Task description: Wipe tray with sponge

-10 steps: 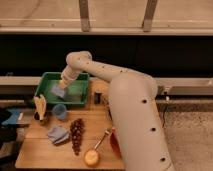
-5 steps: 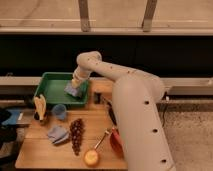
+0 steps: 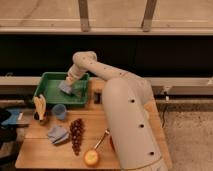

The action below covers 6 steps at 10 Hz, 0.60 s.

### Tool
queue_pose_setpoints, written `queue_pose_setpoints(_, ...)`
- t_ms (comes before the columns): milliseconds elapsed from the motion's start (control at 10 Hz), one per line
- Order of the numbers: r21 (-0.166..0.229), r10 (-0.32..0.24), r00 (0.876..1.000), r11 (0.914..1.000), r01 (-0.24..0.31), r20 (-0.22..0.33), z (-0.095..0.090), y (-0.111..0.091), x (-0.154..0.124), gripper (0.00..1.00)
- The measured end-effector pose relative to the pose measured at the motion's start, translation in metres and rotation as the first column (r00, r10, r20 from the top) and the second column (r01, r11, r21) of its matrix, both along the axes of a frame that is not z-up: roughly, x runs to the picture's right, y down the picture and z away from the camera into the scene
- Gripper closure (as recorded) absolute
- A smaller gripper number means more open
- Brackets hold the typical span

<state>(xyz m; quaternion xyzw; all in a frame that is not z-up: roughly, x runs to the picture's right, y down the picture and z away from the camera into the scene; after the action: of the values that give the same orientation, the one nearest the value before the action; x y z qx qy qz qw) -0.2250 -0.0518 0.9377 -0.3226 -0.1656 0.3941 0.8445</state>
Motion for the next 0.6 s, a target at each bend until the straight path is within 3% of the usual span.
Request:
queue_pose_setpoints(400, -0.016, -0.058, 0.991, 0.9980, 0.061, 0.118, -0.038, 0.031, -0.039, 1.00)
queue_pose_setpoints(600, -0.040, -0.077, 0.990, 0.9958, 0.082, 0.115, -0.051, 0.046, -0.029, 1.00)
